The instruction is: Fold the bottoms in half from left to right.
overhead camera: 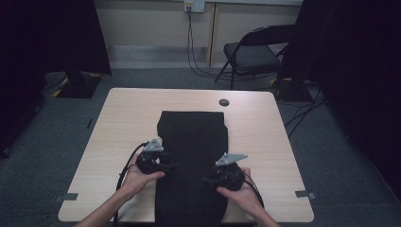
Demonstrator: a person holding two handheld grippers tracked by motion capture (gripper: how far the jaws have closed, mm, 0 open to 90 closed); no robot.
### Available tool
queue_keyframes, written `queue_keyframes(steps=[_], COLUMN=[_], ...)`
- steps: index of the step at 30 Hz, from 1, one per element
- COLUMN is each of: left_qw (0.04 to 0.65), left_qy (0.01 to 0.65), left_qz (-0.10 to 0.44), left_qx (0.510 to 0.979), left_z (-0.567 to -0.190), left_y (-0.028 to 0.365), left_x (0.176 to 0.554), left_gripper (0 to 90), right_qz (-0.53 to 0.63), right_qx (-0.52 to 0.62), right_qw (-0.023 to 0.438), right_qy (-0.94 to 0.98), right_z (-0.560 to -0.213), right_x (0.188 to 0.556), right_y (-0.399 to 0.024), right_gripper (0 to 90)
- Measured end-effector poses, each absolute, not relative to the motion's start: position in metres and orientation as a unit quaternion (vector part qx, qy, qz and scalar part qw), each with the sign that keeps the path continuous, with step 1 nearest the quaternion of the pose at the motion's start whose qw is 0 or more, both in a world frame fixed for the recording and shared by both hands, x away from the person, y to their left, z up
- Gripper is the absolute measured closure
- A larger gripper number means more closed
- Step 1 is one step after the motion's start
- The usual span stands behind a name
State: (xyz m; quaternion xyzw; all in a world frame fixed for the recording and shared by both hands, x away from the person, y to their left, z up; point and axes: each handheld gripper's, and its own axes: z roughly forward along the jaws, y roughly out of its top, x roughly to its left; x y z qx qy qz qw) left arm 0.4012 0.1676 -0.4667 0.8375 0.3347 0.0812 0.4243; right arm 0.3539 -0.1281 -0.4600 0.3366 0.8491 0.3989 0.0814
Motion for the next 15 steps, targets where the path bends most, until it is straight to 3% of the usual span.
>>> queue_keyframes(steps=[6, 9, 15], left_qw=[0.413, 0.402, 0.382], left_qy=[0.373, 0.378, 0.346], left_qz=[0.102, 0.088, 0.106], left_qx=[0.824, 0.829, 0.850], left_z=[-0.476, -0.490, -0.491], left_y=[0.176, 0.177, 0.175], left_x=[0.440, 0.447, 0.437], left_gripper=[42.7, 45.6, 43.7], right_qz=[0.406, 0.390, 0.349], right_qx=[0.393, 0.425, 0.428], right_qw=[0.127, 0.137, 0.148], right_qy=[0.815, 0.805, 0.820], right_z=[-0.448, -0.456, -0.485], right_x=[0.422, 0.452, 0.465], right_y=[-0.141, -0.145, -0.142], right_gripper=[36.1, 36.3, 41.6])
